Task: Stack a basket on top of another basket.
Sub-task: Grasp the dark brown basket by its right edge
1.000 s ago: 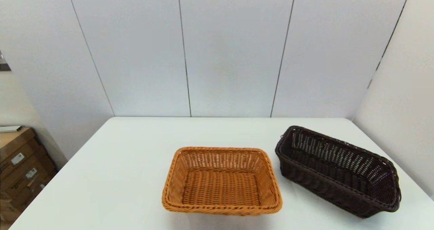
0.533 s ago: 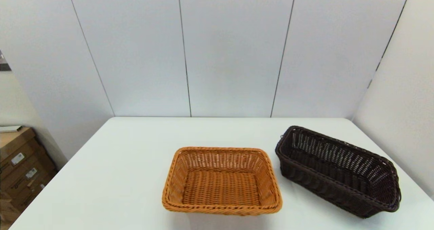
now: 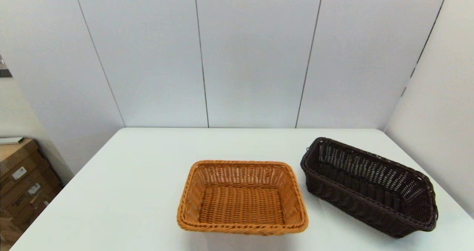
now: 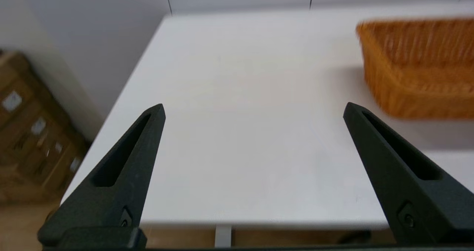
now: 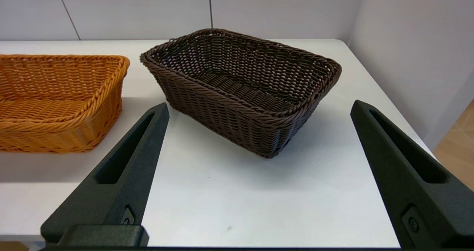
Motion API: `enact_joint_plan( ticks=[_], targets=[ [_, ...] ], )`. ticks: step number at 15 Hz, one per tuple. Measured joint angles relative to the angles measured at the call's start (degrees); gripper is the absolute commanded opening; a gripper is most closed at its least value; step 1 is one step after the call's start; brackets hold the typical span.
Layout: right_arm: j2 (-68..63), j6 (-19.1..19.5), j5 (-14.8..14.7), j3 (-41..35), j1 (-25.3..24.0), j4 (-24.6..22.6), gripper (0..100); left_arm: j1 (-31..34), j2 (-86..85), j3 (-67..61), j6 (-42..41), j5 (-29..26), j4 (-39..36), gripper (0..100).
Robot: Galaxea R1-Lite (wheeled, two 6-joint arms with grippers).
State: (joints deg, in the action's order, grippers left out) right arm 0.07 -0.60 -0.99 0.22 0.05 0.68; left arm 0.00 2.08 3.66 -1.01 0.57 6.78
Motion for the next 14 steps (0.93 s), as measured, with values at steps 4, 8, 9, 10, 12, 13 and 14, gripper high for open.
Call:
enact_joint_plan(
  ticks=[4, 8, 9, 10, 12, 13, 14],
  targets=[
    [-1.76, 1.15, -0.9, 4.96, 0.05, 9.79, 100, 0.0, -1.9, -1.82, 0.96, 0.11, -2.46, 100],
    [-16.38, -3.23, -3.0, 18.43, 0.68, 12.7, 100, 0.0, -2.11, -1.95, 4.32, 1.16, -2.54, 100],
    [-22.42, -4.14, -3.67, 23.21, 1.35, 13.01, 100, 0.0, -2.13, -1.95, 4.89, 1.33, -2.84, 100],
    [-27.97, -4.85, -4.82, 27.72, 2.07, 13.4, 100, 0.0, -2.13, -1.95, 5.08, 1.33, -3.34, 100],
    [-41.25, -6.95, -8.35, 37.23, 3.45, 15.71, 100, 0.0, -2.16, -2.06, 5.19, 1.35, -3.47, 100],
    [-47.99, -8.72, -10.14, 42.01, 3.8, 18.05, 100, 0.0, -2.16, -2.1, 5.23, 1.32, -3.54, 100],
    [-54.72, -11.06, -11.47, 46.69, 3.97, 21.07, 100, 0.0, -2.16, -2.12, 5.22, 1.32, -3.56, 100]
  ],
)
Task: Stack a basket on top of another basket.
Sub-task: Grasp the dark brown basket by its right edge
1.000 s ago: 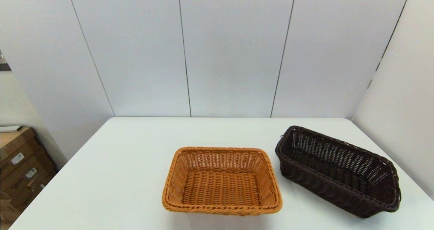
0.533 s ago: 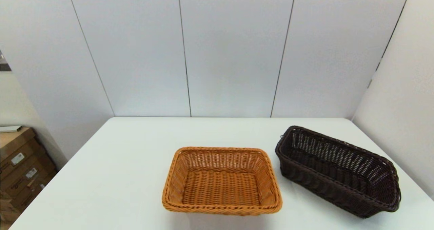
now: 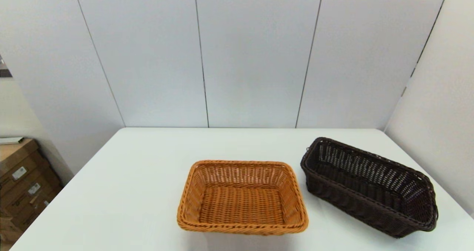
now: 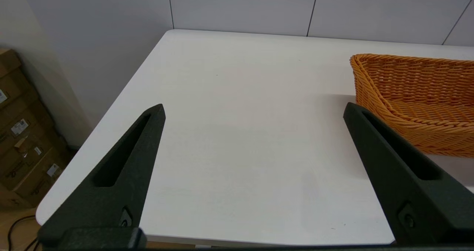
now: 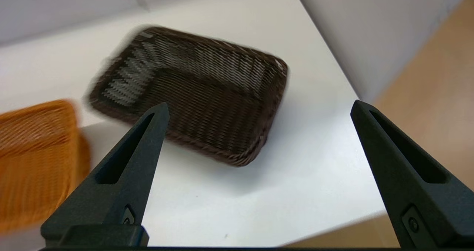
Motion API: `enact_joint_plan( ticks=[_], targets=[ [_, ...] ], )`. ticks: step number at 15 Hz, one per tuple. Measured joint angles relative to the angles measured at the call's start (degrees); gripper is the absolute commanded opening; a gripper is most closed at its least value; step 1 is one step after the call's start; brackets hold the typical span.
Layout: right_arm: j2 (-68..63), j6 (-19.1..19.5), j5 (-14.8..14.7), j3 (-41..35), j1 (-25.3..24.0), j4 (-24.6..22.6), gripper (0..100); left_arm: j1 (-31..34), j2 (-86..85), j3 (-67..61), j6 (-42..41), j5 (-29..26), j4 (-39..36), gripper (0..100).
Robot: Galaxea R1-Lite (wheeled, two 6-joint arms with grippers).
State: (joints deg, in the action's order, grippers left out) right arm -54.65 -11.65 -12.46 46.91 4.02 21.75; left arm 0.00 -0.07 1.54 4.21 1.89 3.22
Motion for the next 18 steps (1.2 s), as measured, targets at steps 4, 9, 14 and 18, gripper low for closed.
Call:
enact_joint_plan(
  ticks=[4, 9, 14, 18],
  targets=[
    [-25.7, -12.43, -3.3, 12.37, -0.78, 11.11, 100, 0.0, 0.0, -0.05, 0.01, 0.0, 0.0, 100],
    [-46.14, -28.11, -2.73, 16.48, 0.68, 17.01, 100, 0.0, 0.0, -0.05, 0.04, 0.01, 0.02, 100],
    [-52.49, -30.43, 2.79, 16.04, 9.07, 17.41, 100, -0.02, 0.0, -0.02, -0.02, 0.01, 0.02, 100],
    [-55.21, -29.75, 10.23, 14.53, 10.83, 16.51, 100, 0.0, 0.0, 0.0, -0.11, 0.01, 0.0, 100]
  ],
)
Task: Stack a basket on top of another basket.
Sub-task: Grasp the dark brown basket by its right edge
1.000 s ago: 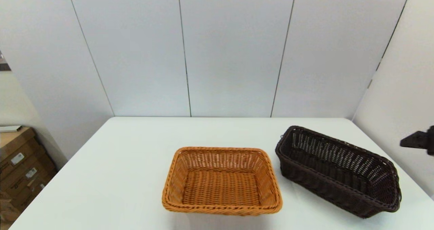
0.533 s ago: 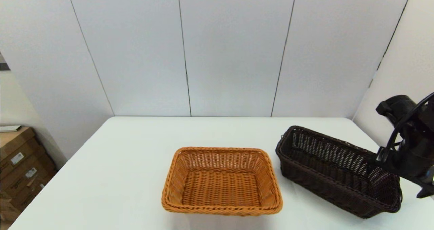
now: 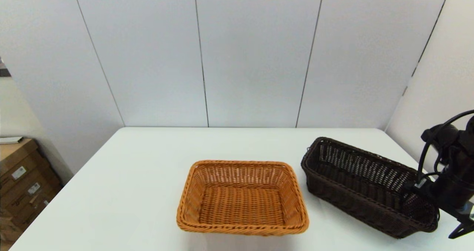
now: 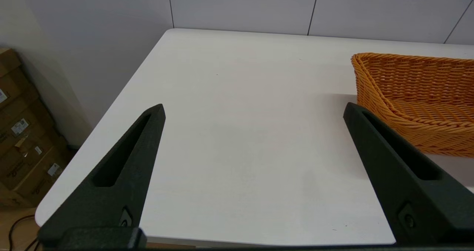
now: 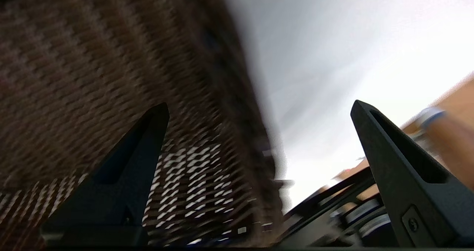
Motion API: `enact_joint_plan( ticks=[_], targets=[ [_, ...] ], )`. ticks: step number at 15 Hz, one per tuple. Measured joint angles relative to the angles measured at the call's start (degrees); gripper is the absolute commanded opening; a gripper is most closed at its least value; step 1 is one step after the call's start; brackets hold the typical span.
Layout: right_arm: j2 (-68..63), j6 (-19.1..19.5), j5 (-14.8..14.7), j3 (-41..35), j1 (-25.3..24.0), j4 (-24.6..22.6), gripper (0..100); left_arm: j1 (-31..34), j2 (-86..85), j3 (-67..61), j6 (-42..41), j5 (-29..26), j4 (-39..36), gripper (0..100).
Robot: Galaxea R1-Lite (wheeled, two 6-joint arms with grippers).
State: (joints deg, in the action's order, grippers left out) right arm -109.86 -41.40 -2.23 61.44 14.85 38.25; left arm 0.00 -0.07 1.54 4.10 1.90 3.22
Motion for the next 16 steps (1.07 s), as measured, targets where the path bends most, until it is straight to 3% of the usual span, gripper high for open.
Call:
enact_joint_plan(
  ticks=[1, 2, 16],
  targets=[
    [-0.55, 0.02, 1.18, -0.04, 0.11, -0.06, 100, 0.0, 0.0, 0.02, -0.02, 0.0, 0.0, 100],
    [-0.87, 0.0, 2.13, 0.02, 0.17, -0.11, 0, 0.0, 0.0, 0.02, -0.05, 0.0, 0.0, 100],
    [-1.94, 4.17, 12.12, 0.11, 3.78, -0.06, 0, -0.02, 0.0, 0.0, -0.07, -0.01, 0.0, 100]
  ],
)
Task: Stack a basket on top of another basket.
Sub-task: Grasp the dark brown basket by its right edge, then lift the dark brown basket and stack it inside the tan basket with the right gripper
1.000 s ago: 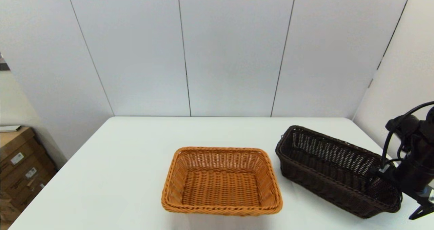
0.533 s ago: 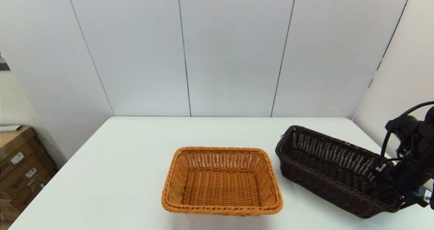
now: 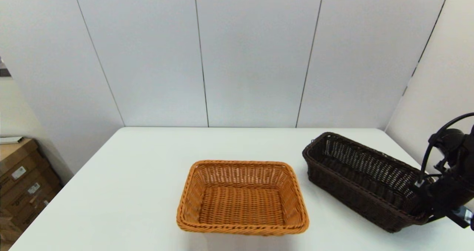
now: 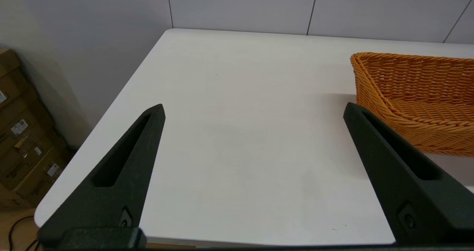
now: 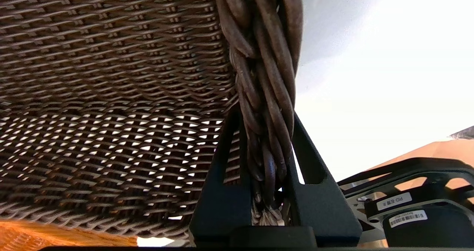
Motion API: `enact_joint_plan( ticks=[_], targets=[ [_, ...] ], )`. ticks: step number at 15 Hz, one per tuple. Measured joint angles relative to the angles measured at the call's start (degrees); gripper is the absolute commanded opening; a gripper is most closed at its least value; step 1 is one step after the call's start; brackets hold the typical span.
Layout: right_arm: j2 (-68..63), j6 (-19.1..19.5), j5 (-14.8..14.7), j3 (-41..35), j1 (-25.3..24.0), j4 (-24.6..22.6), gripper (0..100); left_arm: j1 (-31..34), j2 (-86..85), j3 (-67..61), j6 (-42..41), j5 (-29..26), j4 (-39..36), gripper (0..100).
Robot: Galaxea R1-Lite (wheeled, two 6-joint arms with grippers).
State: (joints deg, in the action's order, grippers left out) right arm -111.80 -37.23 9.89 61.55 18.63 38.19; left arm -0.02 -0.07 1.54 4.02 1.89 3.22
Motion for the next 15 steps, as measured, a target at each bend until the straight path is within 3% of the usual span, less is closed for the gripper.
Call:
enact_joint_plan(
  ticks=[2, 6, 10, 11, 15],
  targets=[
    [0.44, 1.27, 4.44, 0.0, 2.51, -0.02, 0, 0.02, 0.0, 0.0, 0.07, 0.0, 0.02, 100],
    [3.8, 7.02, 16.57, 0.11, 10.18, -1.32, 0, 0.02, 0.0, 0.0, 0.0, 0.01, 0.02, 100],
    [6.53, 9.89, 24.83, 0.16, 14.34, -1.21, 0, 0.02, 0.0, 0.0, -0.04, 0.04, 0.02, 100],
    [7.23, 10.69, 26.05, 0.13, 14.71, -0.77, 0, 0.02, 0.0, 0.0, -0.01, 0.01, 0.02, 100],
    [12.02, 16.23, 26.21, 0.13, 13.09, 5.24, 0, 0.02, 0.0, 0.02, -0.11, 0.01, 0.02, 100]
  ],
)
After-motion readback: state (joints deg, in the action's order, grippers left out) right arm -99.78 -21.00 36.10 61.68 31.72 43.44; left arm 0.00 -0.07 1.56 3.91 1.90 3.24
